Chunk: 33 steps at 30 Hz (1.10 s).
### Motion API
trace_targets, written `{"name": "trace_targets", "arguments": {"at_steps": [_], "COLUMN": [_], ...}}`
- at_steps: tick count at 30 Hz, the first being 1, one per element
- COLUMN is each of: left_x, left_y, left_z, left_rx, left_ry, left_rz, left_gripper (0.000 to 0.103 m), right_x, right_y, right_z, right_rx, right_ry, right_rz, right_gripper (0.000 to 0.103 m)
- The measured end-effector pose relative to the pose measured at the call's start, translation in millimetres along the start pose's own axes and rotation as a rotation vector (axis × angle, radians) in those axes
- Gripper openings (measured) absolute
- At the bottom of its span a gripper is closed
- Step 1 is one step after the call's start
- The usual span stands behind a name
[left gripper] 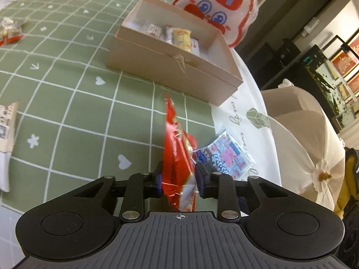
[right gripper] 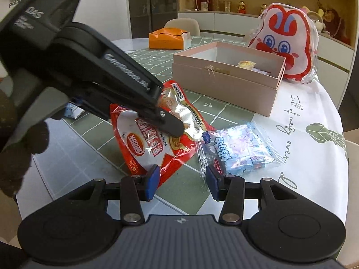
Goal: Organize snacks
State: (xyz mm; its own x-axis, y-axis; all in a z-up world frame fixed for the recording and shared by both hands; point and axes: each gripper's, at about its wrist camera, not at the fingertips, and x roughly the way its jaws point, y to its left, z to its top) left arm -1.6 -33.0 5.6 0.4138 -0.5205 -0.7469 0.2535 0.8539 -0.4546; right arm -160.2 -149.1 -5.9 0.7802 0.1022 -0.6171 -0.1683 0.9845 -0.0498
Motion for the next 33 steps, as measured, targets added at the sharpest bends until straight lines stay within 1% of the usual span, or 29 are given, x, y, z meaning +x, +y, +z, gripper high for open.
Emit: {"name": "trace_targets", "arguments": {"at_steps": [3, 5, 7, 8, 10, 11, 12, 14, 15, 16, 17, 18, 19, 22, 25, 27, 33], "left_x": [0, -6, -17, -24, -40, -46, -51, -56, -57, -57, -57, -58, -60, -63, -66, -67, -65], "left_y": [0, 2, 5, 7, 8, 9, 12, 17, 21, 24, 28, 31, 33, 36, 37, 37, 44], "left_z": [-3, -5, -8, -10, -15, -16, -18, -22, -24, -26, -28, -30, -33, -37, -37, -39, -35], "left_rx": [0.019, 0.007, -0.020, -0.022, -0.007, -0.010, -0.025, -0.057, -0.075, -0.088, -0.104, -0.116, -0.125, -0.130, -0.126, -0.115, -0.109], "left_ry": [0.017, 0.009, -0.010, -0.025, -0.058, -0.068, -0.073, -0.069, -0.066, -0.061, -0.057, -0.054, -0.052, -0.055, -0.056, -0.053, -0.022], "left_rz": [0.009, 0.003, 0.014, 0.033, 0.098, 0.123, 0.146, 0.169, 0.173, 0.173, 0.170, 0.166, 0.164, 0.174, 0.181, 0.183, 0.183], "left_gripper": [0.029, 0.029, 0.028, 0.028, 0.028, 0.028, 0.028, 0.028, 0.028, 0.028, 0.028, 0.028, 0.028, 0.028, 0.028, 0.028, 0.029], "right_x": [0, -1, -2, -3, -10, -15, -19, -21, -17, -11, -2, 3, 5, 22, 45, 60, 80], "right_y": [1, 1, 0, -1, -5, -10, -16, -30, -39, -46, -52, -56, -57, -53, -51, -50, -47], "right_z": [0, 1, 3, 5, 9, 11, 13, 17, 19, 21, 22, 23, 25, 36, 46, 53, 67], "right_rx": [-0.002, -0.004, -0.005, -0.004, 0.012, 0.033, 0.061, 0.141, 0.193, 0.233, 0.276, 0.311, 0.326, 0.303, 0.263, 0.223, 0.291], "right_ry": [0.003, 0.005, 0.008, 0.011, -0.007, -0.022, -0.032, -0.017, 0.018, 0.061, 0.112, 0.135, 0.118, 0.121, 0.079, 0.074, 0.056], "right_rz": [-0.007, -0.009, -0.009, -0.017, -0.040, -0.053, -0.067, -0.103, -0.111, -0.100, -0.070, -0.041, -0.040, -0.053, -0.116, -0.175, -0.249], "right_gripper": [0.046, 0.046, 0.046, 0.046, 0.049, 0.053, 0.061, 0.068, 0.068, 0.068, 0.068, 0.071, 0.071, 0.074, 0.078, 0.085, 0.091]}}
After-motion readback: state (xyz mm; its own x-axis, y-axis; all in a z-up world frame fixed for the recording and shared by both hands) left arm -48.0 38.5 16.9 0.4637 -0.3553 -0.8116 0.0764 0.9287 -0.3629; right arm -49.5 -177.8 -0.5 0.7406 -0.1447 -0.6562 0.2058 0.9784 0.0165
